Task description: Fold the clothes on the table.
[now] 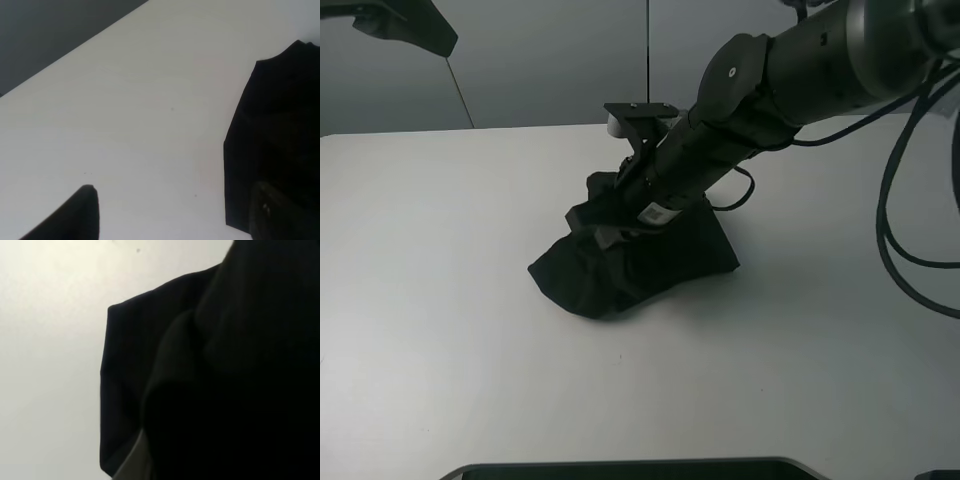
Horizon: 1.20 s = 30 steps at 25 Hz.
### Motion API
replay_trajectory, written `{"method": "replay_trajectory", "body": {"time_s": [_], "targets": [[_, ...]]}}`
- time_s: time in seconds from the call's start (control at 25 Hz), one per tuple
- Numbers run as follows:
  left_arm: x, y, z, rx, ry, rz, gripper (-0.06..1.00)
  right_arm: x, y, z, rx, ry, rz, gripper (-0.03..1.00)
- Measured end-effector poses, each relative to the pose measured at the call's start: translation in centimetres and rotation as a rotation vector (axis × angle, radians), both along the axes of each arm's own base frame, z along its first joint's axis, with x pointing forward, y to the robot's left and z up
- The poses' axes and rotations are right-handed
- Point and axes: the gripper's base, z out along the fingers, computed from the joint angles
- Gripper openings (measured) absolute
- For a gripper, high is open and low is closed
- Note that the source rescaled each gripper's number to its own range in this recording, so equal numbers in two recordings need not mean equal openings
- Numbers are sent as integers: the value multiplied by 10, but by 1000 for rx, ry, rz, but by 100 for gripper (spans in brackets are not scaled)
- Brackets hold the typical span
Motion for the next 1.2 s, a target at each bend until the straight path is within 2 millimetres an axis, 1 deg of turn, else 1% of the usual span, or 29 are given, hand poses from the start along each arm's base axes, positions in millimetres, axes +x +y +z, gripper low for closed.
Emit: {"method": "replay_trajectory", "body": {"time_s": [0.16, 0.28, 0.44, 0.48, 0.52, 0.56, 0.6, 0.68, 0.76, 0.8, 0.92, 1.04, 1.12, 1.16, 1.2], "targets": [[0, 0, 0, 0, 0, 0, 84, 7, 8, -14, 1, 22, 2, 11], [0, 0, 0, -1, 1, 2, 84, 6, 13, -24, 8, 48, 11, 11], [0, 0, 0, -2, -2, 2, 84, -3, 23, -33, 0, 37, 96, 11], [0, 0, 0, -4, -2, 2, 84, -8, 28, -32, 2, 23, 138, 13], [0, 0, 0, -5, -5, 2, 84, -12, 32, -32, 13, 15, 165, 20], [1, 0, 1, -6, -9, 2, 84, -17, 38, -31, 25, 3, 194, 28], [1, 0, 1, -7, -11, 3, 84, -21, 42, -30, 37, -1, 211, 42], [1, 0, 1, -9, -15, 3, 84, -27, 51, -27, 63, -9, 238, 73], [1, 0, 1, -9, -15, 3, 84, -29, 58, -22, 83, -25, 262, 92], [1, 0, 1, -9, -15, 3, 84, -28, 60, -19, 90, -32, 270, 96], [1, -1, 1, -10, -15, 3, 84, -26, 64, -13, 106, -47, 287, 98], [1, -1, 1, -10, -17, 3, 84, -26, 62, 2, 102, -95, 318, 95], [1, 0, 1, -9, -18, 3, 84, -26, 59, 12, 80, -134, 339, 88], [1, 0, 1, -9, -18, 3, 84, -26, 57, 15, 65, -145, 338, 82], [1, 0, 1, -9, -18, 3, 84, -25, 55, 18, 40, -168, 351, 71]]}}
